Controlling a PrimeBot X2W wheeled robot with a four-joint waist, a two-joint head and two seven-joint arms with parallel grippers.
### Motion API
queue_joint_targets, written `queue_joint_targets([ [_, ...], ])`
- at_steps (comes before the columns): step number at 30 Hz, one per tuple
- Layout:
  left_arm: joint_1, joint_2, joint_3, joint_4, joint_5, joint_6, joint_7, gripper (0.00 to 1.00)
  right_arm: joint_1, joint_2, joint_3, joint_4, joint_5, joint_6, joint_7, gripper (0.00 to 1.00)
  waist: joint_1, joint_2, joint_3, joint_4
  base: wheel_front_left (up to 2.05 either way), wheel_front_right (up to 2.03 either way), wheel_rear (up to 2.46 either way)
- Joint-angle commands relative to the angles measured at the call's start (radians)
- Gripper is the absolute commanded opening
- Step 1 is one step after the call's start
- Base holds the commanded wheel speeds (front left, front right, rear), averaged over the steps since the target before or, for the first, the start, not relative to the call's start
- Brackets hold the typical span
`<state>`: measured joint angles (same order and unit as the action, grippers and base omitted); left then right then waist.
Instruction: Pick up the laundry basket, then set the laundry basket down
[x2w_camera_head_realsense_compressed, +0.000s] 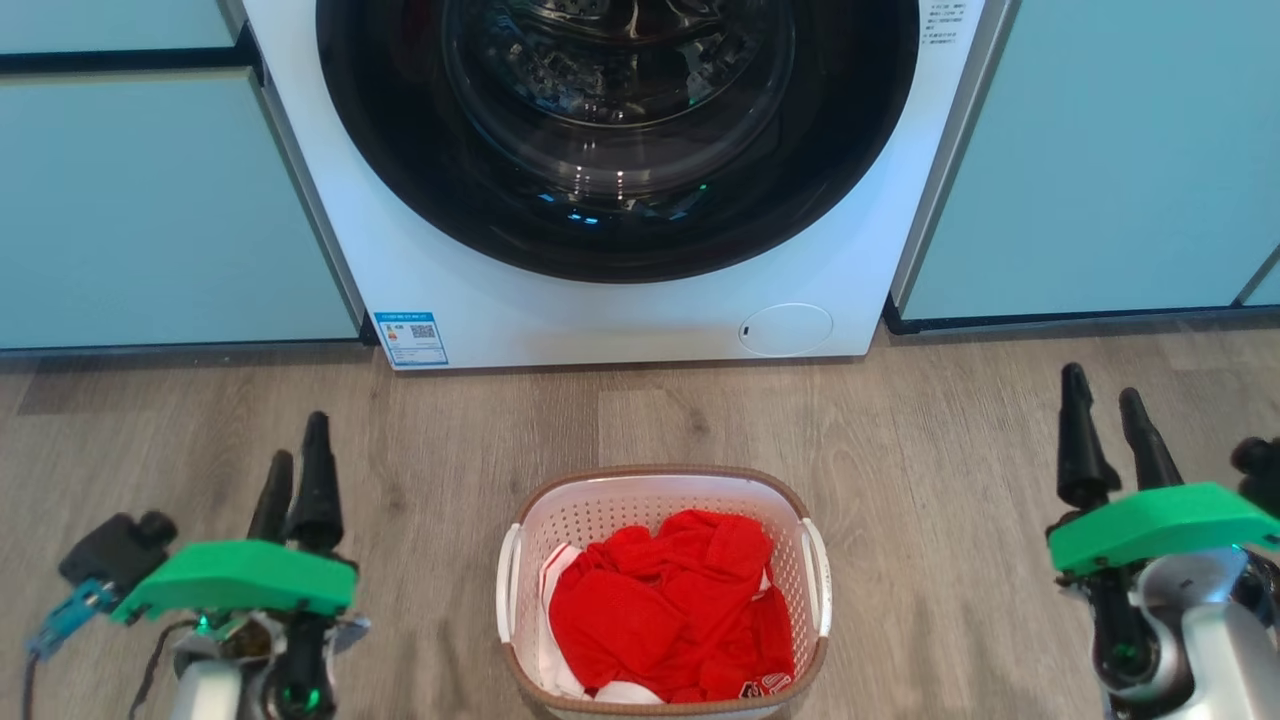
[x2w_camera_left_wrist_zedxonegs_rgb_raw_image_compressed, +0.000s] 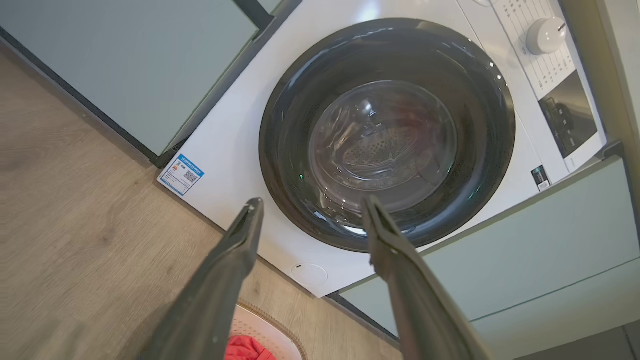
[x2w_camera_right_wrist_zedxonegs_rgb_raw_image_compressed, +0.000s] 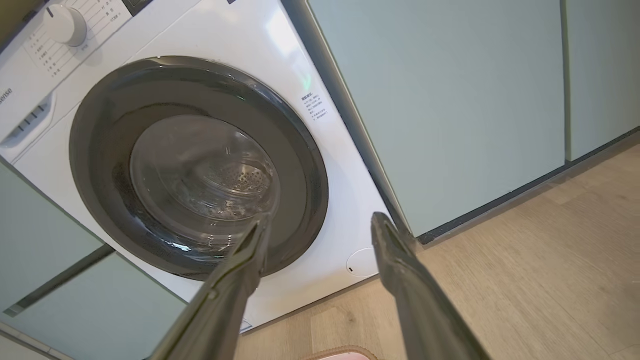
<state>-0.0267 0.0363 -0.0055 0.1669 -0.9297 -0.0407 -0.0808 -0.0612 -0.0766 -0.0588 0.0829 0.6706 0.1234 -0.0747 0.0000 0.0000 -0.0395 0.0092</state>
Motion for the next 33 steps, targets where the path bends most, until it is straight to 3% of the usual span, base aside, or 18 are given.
queue_joint_targets([
  [1, -0.065, 0.011, -0.004, -0.049, 0.061, 0.017, -0.014, 1.00, -0.064, -0.028, 0.026, -0.029, -0.056, 0.004, -0.022, 1.00, 0.0000, 0.0000, -0.001, 0.001, 0.00, 0.00, 0.00],
  [16, -0.085, 0.015, -0.121, -0.085, 0.407, 0.167, -0.055, 1.00, -0.081, -0.043, 0.093, -0.067, -0.331, 0.005, -0.063, 1.00, 0.0000, 0.0000, -0.009, 0.002, 0.00, 0.00, 0.00],
  [28, -0.125, 0.098, -0.342, -0.046, 0.617, 0.355, -0.091, 1.00, -0.086, -0.072, 0.159, -0.044, -0.517, 0.006, -0.098, 1.00, 0.0000, 0.0000, -0.021, -0.002, 0.00, 0.00, 0.00],
  [33, -0.144, 0.121, -0.421, -0.006, 0.658, 0.407, -0.106, 1.00, -0.080, -0.070, 0.161, -0.028, -0.574, 0.006, -0.113, 1.00, 0.0000, 0.0000, -0.028, -0.002, 0.00, 0.00, 0.00],
])
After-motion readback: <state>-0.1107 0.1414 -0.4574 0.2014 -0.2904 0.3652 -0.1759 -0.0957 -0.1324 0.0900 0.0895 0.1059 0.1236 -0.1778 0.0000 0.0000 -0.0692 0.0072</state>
